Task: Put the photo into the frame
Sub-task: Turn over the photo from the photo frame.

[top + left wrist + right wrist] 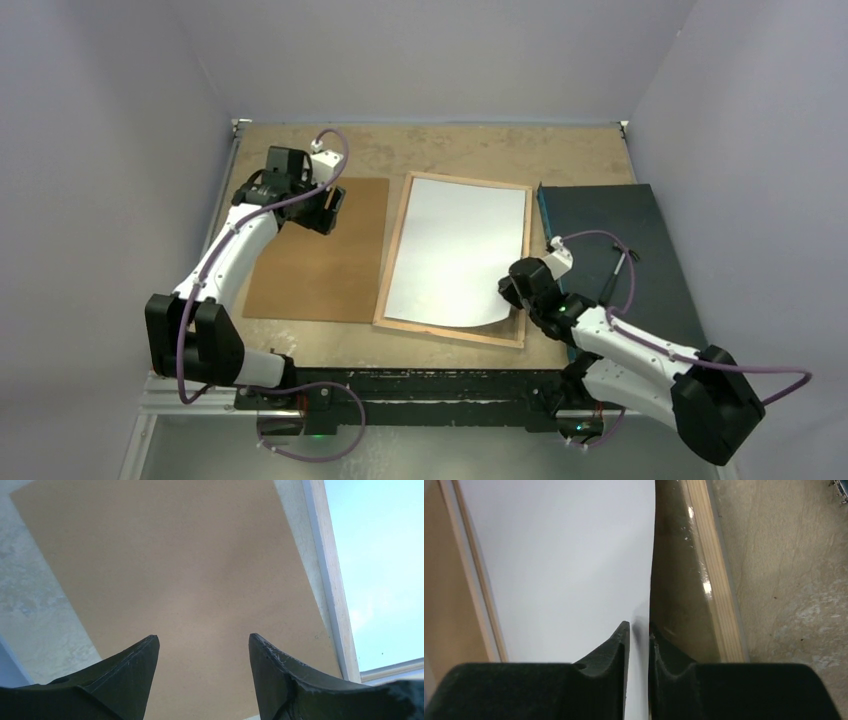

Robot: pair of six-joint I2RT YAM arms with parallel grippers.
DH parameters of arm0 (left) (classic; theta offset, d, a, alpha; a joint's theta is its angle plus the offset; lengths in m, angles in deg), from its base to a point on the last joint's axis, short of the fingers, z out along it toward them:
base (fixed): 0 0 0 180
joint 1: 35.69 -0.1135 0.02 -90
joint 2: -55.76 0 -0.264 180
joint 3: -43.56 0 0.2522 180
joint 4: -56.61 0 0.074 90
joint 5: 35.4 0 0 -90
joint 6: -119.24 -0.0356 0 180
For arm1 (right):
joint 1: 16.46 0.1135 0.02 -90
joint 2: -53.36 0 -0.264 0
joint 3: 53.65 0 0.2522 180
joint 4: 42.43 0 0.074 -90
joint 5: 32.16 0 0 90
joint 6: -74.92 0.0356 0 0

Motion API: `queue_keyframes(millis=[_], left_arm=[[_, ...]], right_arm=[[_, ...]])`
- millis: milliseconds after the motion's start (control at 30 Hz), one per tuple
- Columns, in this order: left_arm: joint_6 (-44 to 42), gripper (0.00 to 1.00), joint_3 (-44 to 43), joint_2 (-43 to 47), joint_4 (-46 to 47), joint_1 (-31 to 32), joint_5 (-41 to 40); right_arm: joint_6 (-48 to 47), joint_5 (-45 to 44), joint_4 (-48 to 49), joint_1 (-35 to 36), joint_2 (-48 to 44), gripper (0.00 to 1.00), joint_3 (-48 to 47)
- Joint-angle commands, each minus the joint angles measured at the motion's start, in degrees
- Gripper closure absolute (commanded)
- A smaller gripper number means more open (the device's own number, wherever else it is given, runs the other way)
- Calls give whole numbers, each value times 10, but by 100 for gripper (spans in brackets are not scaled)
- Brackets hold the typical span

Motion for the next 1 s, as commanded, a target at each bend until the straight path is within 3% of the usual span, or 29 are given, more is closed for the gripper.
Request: queue_keyframes(millis=[0, 67, 167, 267, 433, 667, 967], left_arm=[[6, 36, 40, -2, 30, 27, 15], [10, 36, 51, -1, 39, 37, 13], [12, 36, 51, -2, 42, 39, 15], [9, 36, 49, 0, 42, 39, 17], [9, 37, 51, 1, 43, 39, 21], [5, 37, 57, 4, 46, 39, 24], [4, 37, 53, -4, 45, 39, 25]], right_arm=[[-17, -5, 1, 0, -25, 70, -37], [-25, -4, -20, -2, -14, 62, -54], [-41, 10, -52, -6, 20, 41, -82], [-57, 4, -95, -6, 56, 30, -119], [-102, 9, -85, -28, 74, 10, -150], [-187, -28, -148, -95, 108, 3, -245], [-216, -40, -92, -125, 181, 7, -286]])
